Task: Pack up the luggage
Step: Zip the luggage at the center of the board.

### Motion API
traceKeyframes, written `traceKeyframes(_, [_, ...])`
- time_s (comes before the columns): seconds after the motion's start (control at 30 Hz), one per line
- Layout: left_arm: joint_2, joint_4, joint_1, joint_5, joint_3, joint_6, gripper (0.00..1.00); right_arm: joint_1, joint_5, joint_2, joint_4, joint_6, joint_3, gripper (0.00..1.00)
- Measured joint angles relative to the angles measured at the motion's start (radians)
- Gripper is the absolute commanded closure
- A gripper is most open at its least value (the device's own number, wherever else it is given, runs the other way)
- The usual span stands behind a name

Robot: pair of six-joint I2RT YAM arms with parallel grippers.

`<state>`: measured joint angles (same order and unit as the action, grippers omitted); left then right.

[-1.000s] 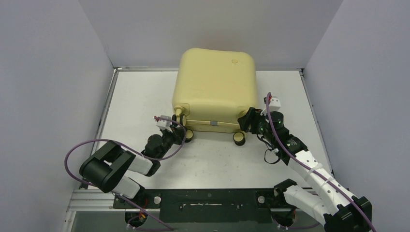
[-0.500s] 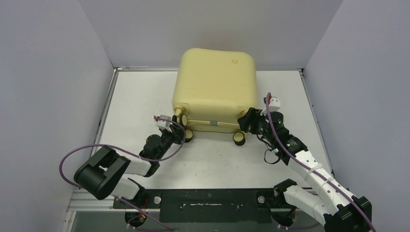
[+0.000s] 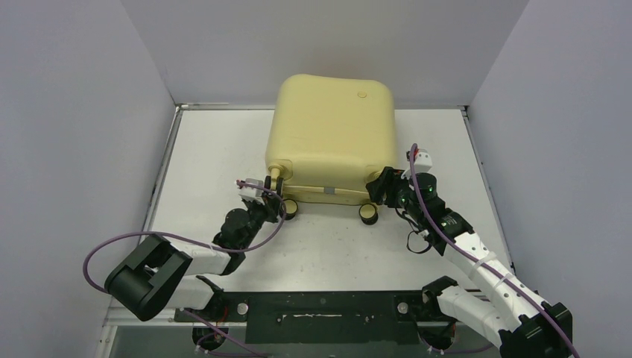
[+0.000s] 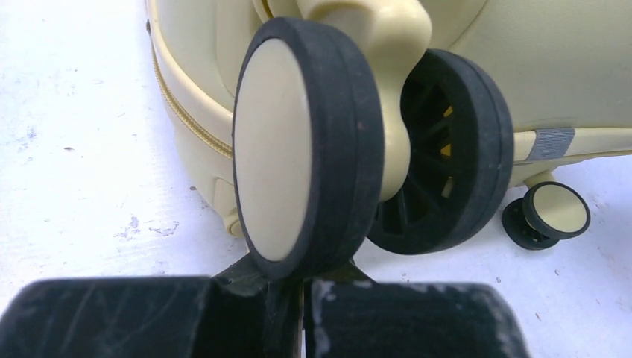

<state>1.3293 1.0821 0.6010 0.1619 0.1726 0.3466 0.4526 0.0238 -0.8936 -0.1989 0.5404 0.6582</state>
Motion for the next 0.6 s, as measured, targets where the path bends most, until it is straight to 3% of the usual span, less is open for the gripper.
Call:
traceKeyframes(0.03, [-0.002, -0.002, 0.0, 0.006, 0.0, -0.001, 0.96, 0.0, 0.0, 0.0, 0.002, 0.0, -0.001, 1.0])
traceKeyframes(0.1, [-0.004, -0.001, 0.001, 0.017, -0.008, -0.002, 0.71, 0.0, 0.001, 0.0, 0.004, 0.0, -0.003, 1.0])
traceKeyframes(0.2, [-0.003, 0.006, 0.001, 0.022, -0.027, -0.006, 0.49, 0.0, 0.001, 0.0, 0.005, 0.0, -0.005, 1.0])
traceKeyframes(0.37, [0.003, 0.017, 0.001, 0.031, -0.03, -0.004, 0.43, 0.0, 0.002, 0.002, 0.005, 0.0, -0.005, 1.0])
traceKeyframes(0.6, [0.075, 0.053, 0.001, 0.058, -0.008, -0.011, 0.47, 0.0, 0.003, 0.002, 0.013, 0.005, -0.011, 1.0])
